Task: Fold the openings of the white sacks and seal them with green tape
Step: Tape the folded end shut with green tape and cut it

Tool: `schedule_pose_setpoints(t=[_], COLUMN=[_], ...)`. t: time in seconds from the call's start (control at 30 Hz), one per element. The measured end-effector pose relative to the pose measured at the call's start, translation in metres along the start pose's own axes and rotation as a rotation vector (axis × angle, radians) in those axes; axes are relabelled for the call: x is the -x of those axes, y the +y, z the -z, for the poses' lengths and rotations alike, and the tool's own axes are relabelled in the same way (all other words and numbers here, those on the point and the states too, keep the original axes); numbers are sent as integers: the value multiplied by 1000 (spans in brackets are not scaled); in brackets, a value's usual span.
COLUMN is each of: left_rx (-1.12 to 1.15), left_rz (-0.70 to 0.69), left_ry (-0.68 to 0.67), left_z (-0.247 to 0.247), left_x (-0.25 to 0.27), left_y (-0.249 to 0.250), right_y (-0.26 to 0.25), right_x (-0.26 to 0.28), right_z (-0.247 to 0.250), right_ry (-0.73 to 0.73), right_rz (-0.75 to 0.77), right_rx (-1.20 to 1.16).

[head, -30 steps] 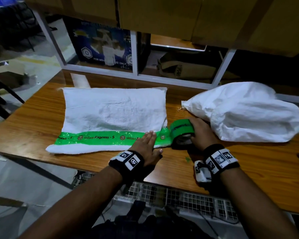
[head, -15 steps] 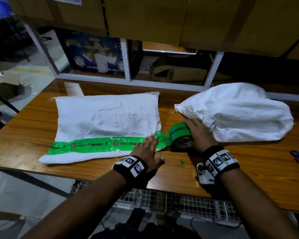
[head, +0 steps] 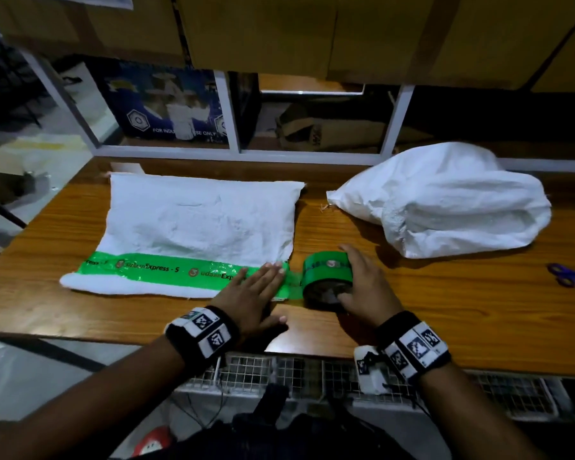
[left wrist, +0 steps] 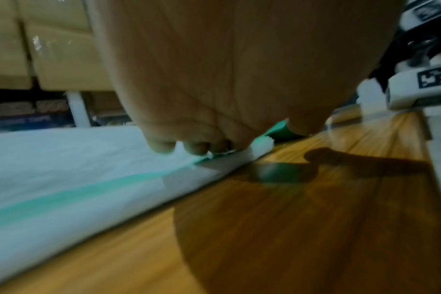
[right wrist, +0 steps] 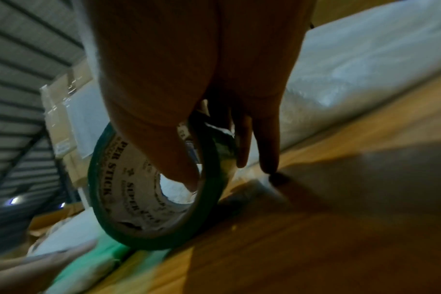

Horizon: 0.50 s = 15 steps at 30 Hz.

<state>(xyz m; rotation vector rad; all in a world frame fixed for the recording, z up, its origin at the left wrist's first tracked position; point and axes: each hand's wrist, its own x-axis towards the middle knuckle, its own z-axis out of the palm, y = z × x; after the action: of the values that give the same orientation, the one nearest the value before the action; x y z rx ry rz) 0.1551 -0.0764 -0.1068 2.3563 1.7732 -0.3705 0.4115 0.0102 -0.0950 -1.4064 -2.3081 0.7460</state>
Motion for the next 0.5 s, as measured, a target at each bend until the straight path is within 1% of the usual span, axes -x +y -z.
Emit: schedule_pose_setpoints(t=[0.1, 0.13, 0.23, 0.3, 0.37, 0.43, 0.5], left_rx=[182, 203, 175, 194, 194, 206, 221], left_rz=[64, 86, 103, 95, 89, 88, 101], left_ry=[13, 23, 89, 111, 121, 119, 142], left_z=[-9, -15, -24, -25, -23, -21, -18], left_x=[-13, -14, -7, -5, -5, -5, -6], left_y=[26, 30, 30, 27, 27, 28, 30], right_y=[-1, 0, 7, 11, 14, 17, 16], right_x=[-1, -1, 0, 4, 7, 9, 13], right_z=[-4, -3, 9, 18, 22, 22, 19], right_ry=[39, 42, 55, 81, 116, 156, 198], right_rz=[-9, -3, 12, -6, -11, -38, -47], right_rx=[3, 14, 114, 188, 212, 160, 57])
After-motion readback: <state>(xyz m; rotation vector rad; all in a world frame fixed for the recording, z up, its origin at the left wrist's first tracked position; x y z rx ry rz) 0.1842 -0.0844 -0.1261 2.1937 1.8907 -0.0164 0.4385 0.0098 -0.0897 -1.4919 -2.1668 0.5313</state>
